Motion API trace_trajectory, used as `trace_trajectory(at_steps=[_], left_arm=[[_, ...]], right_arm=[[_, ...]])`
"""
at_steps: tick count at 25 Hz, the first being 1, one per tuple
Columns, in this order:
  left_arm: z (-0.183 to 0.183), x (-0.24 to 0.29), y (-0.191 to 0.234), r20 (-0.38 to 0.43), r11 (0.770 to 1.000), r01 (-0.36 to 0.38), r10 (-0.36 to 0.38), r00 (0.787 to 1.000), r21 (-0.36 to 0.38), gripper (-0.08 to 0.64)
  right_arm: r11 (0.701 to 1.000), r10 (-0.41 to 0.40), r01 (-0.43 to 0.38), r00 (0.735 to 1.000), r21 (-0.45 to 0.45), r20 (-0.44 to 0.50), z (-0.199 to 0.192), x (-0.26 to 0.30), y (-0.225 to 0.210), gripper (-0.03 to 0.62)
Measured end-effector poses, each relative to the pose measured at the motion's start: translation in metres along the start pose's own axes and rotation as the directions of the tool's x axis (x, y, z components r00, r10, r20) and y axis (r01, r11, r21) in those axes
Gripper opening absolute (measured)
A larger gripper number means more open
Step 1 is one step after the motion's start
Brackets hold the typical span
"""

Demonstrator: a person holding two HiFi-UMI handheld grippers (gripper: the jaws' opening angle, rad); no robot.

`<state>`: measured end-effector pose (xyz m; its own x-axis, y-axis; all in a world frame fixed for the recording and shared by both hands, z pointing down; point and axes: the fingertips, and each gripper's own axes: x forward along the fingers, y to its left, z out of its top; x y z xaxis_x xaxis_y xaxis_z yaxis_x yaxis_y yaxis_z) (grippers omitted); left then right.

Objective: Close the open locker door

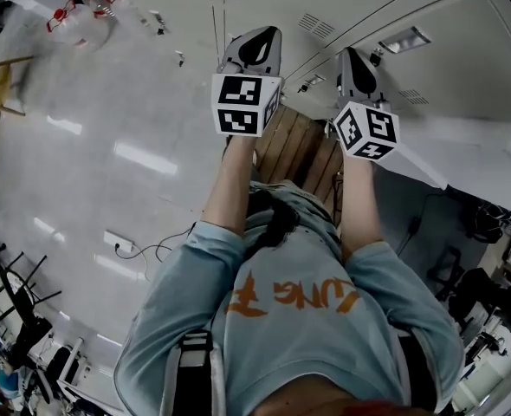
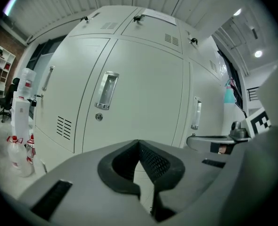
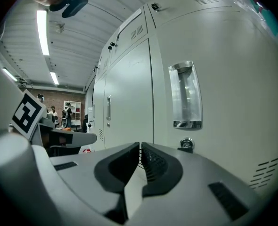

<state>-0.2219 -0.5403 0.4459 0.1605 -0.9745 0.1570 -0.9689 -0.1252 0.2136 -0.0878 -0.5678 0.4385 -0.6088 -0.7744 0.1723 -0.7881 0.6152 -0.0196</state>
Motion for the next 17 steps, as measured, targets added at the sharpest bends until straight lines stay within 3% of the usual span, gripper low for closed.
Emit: trace_trajectory(at_steps=[17], left_arm=[[0.006, -0.003, 0.009, 0.011, 1.0, -0.002, 0.002, 1.0, 0.016, 0.018]], right_arm=[[1.0, -0.002, 0.003, 1.0, -0.02, 0.022, 0.01, 0.004, 0.011, 0.037]])
